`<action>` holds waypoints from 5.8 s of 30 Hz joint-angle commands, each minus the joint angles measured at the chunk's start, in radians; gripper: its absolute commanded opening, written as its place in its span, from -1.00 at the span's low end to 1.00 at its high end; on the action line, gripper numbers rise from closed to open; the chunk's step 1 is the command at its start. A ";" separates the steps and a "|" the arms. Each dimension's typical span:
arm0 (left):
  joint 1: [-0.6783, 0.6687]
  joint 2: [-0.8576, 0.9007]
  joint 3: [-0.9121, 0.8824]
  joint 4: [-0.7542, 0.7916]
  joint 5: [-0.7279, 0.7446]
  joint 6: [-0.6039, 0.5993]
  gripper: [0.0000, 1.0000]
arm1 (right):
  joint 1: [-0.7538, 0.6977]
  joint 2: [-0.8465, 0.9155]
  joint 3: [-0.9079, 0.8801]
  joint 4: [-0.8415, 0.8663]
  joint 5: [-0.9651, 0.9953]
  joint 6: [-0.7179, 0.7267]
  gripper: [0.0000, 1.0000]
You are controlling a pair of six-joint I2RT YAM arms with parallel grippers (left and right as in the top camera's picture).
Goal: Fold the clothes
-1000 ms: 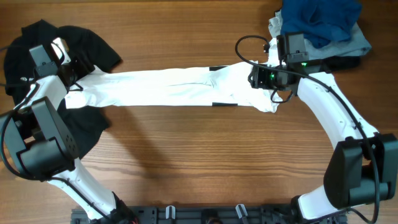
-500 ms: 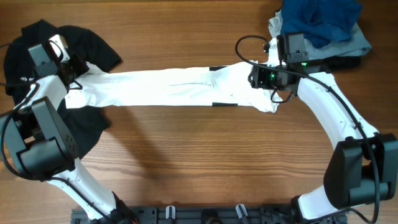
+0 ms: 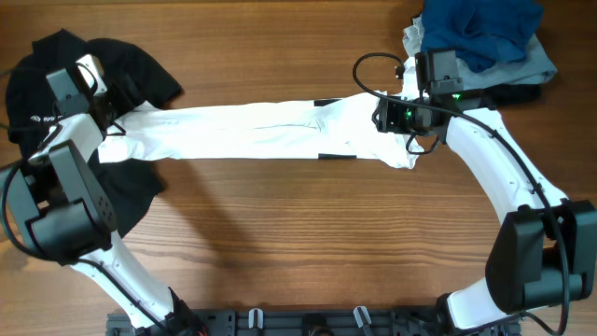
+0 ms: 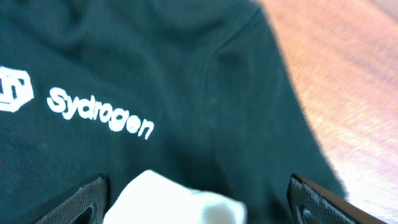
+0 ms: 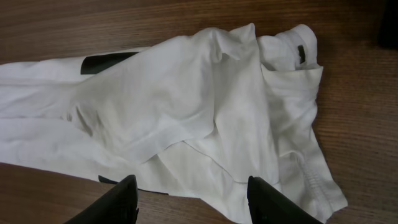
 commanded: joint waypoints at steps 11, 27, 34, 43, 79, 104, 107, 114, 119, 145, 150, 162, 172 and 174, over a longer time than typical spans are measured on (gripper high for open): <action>0.002 0.014 0.004 0.031 0.019 0.004 -0.50 | -0.002 0.010 0.008 0.010 -0.016 0.002 0.14; 0.002 -0.212 0.004 -0.241 0.019 0.001 -0.84 | -0.002 0.010 0.008 0.007 -0.016 0.002 0.14; 0.002 -0.214 0.004 -0.452 0.019 0.001 -0.88 | -0.002 0.010 0.008 0.007 -0.016 0.000 0.14; 0.003 -0.330 0.004 -0.576 -0.001 0.005 -0.10 | -0.002 0.010 0.008 0.007 -0.017 -0.009 0.14; 0.000 -0.125 0.004 -0.464 0.002 0.232 0.31 | -0.001 0.010 0.008 0.005 -0.016 -0.024 0.14; -0.067 -0.454 0.133 -0.676 0.053 0.098 -0.92 | -0.001 0.017 0.008 0.000 -0.017 -0.018 0.16; -0.124 -0.447 0.133 -0.698 0.039 0.108 -0.92 | -0.001 0.017 0.008 0.000 -0.017 -0.018 0.16; -0.304 -0.412 0.133 -0.715 -0.050 0.108 -0.92 | -0.002 0.018 0.008 0.000 -0.016 -0.018 0.16; -0.449 -0.367 0.133 -0.715 -0.064 0.108 -0.92 | -0.001 0.017 0.008 -0.001 -0.017 -0.018 0.18; -0.748 -0.177 0.235 -0.755 -0.031 -0.001 1.00 | -0.002 0.018 0.008 0.033 -0.015 0.001 0.25; -0.716 -0.222 0.306 -0.880 -0.087 0.000 1.00 | -0.003 0.018 0.008 0.034 -0.008 0.001 0.26; -0.669 -0.079 0.304 -0.992 -0.247 0.136 0.60 | -0.003 0.018 0.008 0.022 -0.007 -0.025 0.27; -0.705 -0.041 0.302 -1.004 -0.071 0.188 -0.55 | -0.002 0.018 0.008 0.021 -0.005 -0.025 0.33; -0.719 -0.034 0.302 -0.982 -0.069 0.187 -0.61 | -0.002 0.018 0.008 0.021 -0.005 -0.024 0.33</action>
